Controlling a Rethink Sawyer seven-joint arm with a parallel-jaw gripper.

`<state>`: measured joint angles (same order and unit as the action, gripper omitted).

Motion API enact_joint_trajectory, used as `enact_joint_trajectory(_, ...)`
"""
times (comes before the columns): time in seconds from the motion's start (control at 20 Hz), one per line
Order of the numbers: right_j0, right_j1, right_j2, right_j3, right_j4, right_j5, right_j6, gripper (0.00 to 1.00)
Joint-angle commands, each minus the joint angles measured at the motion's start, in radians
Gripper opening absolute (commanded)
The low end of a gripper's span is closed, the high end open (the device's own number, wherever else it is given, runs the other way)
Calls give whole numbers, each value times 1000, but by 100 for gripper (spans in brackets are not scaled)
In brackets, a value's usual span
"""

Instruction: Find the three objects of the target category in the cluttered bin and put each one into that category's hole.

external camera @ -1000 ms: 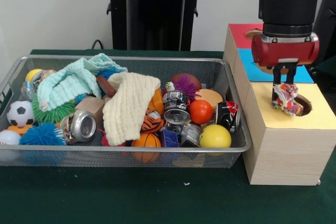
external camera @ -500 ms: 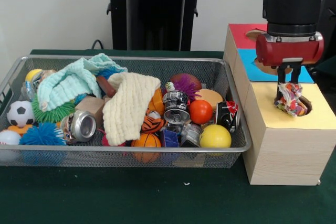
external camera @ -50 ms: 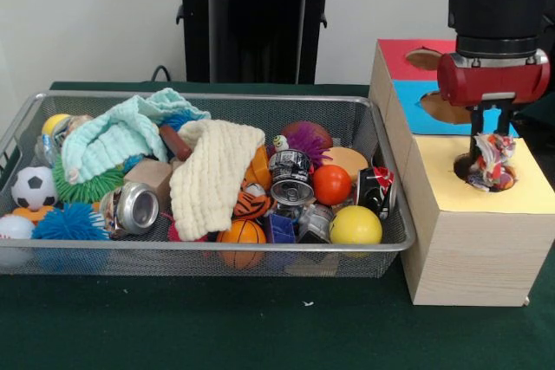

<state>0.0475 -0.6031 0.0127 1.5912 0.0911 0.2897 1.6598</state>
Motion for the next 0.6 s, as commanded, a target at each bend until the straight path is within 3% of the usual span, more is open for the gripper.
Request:
enact_joint_trajectory(0.05,1,18,38,50,26,112,167,100)
enact_joint_trajectory(0.3,-15,23,53,51,10,88,142,100)
enact_joint_trajectory(0.6,-6,19,40,10,-23,179,83,100)
